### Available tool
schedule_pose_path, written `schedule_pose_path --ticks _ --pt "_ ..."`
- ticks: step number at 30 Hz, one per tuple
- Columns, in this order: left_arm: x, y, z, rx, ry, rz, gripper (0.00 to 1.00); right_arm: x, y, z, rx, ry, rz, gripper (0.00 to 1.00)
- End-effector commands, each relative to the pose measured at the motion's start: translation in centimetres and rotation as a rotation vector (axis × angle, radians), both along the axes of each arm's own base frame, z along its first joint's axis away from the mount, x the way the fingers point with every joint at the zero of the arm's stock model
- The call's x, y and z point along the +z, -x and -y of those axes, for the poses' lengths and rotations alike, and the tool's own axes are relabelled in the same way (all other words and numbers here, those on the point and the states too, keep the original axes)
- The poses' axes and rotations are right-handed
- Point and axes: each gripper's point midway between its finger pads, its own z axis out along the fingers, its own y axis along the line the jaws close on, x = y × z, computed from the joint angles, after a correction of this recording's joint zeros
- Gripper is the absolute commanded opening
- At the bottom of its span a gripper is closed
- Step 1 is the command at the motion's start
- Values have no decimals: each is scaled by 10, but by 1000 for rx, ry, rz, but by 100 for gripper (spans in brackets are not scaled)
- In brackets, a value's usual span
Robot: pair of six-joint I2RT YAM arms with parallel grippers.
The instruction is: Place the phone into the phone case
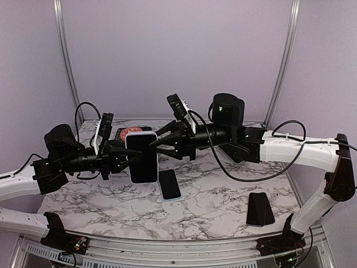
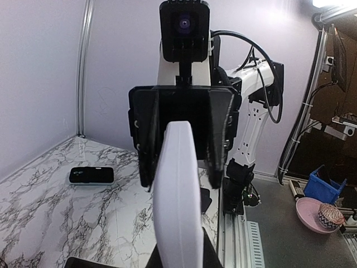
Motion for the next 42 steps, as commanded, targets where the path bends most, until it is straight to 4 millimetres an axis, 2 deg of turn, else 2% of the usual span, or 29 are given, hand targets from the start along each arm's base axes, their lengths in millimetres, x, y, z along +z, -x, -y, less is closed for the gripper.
schedule_pose_path --ticks 1,4,10,17,18,19,21,22,30,31,32,33,34,39,42 --pt "6 -1 -6 39 26 43 0 34 -3 10 -74 -20 138 56" --pt "5 1 -5 32 21 44 0 33 -1 4 -50 -5 133 63" --pt "5 1 -5 33 22 49 0 15 0 -15 -3 54 93 67" --pt "6 2 -5 27 23 47 0 5 -4 -22 -21 80 79 64" --pt "6 2 -5 27 23 47 0 5 -5 -22 -21 80 79 57" --pt "7 2 -5 28 25 48 0 5 -4 -22 -20 77 81 44" --pt "6 3 -5 26 24 47 0 7 -4 -22 -20 71 80 10" --pt "7 2 -5 26 25 47 0 7 -4 -22 -22 69 77 0" --pt "8 5 -5 14 28 45 0 16 -4 -12 -54 41 83 0" --pt "9 5 -5 13 30 44 0 15 -5 -11 -64 44 79 10" --pt "9 5 -6 14 31 42 0 13 -7 -10 -78 49 74 34" --pt "11 5 -6 15 35 42 0 11 -9 -7 -93 53 72 48" --pt "13 6 -7 16 40 44 0 7 -11 -4 -106 57 64 54" --pt "22 7 -14 37 65 64 0 -10 -12 9 -139 23 1 54" --pt "22 8 -14 35 67 59 0 -31 -9 2 -110 48 -70 53"
